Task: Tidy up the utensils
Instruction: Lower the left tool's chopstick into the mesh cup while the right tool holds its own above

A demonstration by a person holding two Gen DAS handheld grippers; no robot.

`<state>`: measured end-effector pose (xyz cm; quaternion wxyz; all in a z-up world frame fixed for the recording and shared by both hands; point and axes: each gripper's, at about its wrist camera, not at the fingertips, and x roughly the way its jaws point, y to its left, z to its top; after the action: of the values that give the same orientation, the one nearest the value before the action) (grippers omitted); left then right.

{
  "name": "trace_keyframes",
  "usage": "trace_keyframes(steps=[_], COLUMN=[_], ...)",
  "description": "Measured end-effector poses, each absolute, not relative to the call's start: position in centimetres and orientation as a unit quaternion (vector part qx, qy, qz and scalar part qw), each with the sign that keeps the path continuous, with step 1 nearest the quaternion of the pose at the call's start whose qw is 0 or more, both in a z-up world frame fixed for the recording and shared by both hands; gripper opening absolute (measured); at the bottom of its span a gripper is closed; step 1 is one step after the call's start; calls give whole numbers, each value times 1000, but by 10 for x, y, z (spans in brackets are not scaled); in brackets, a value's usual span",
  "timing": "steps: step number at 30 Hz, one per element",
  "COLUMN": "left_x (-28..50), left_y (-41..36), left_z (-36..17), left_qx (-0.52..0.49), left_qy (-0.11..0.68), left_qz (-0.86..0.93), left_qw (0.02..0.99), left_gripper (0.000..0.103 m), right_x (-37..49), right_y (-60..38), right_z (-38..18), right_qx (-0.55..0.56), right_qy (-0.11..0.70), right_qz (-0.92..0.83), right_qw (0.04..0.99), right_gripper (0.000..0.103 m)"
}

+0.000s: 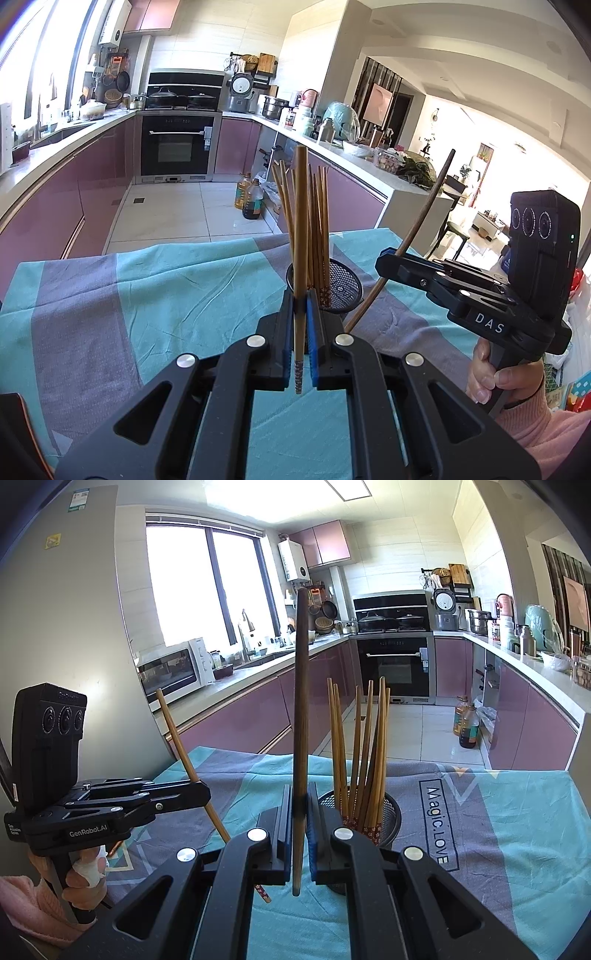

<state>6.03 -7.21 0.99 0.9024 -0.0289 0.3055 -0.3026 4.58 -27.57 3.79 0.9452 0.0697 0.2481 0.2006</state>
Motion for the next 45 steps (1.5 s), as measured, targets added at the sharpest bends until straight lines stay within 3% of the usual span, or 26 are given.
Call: trace_keyframes(steps=[45], left_x=[66], left_y=[-81], left_z=[24], left_qx=[-18], left_qy=[266], left_qz=[-323], left_qw=[908], left_gripper=[7], right_x=[47], right_y=[-284], right_z=[58], right_qx=[63], right_qy=[220], right_qz=[198], right_qw=[953], right_gripper=[6])
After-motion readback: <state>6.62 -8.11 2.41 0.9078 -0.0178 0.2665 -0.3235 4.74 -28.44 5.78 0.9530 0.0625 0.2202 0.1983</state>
